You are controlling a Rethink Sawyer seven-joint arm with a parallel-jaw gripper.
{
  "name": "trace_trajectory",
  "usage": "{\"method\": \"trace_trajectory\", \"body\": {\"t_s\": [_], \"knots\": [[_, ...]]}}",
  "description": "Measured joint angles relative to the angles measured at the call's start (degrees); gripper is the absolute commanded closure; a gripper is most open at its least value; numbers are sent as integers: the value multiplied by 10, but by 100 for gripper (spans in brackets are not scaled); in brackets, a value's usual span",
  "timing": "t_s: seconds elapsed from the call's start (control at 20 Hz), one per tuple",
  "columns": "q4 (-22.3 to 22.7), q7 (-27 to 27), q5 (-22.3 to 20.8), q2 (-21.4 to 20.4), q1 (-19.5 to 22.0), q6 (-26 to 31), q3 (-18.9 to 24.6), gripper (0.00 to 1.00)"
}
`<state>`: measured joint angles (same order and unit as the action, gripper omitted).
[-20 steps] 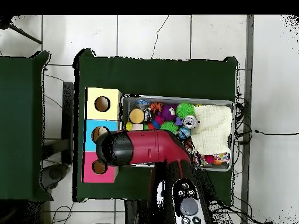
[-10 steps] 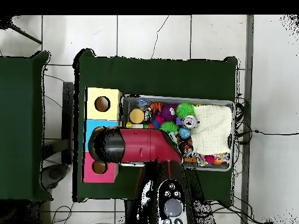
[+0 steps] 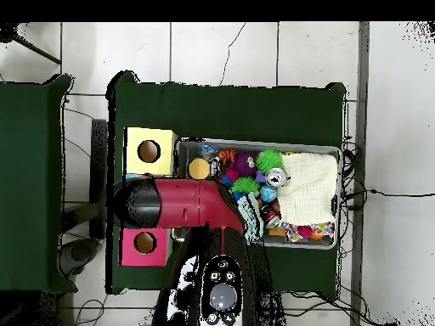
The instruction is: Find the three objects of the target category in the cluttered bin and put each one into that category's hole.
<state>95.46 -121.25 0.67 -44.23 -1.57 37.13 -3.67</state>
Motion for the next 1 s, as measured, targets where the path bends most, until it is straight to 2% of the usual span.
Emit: {"method": "trace_trajectory", "body": {"t_s": [0.5,0.75,1.0], "knots": [[-34,-13,28,26,-36,-3,-39,100],[-41,-13,40,26,-46,-3,-50,100],[-54,-13,54,8,-60,5,-63,100]]}}
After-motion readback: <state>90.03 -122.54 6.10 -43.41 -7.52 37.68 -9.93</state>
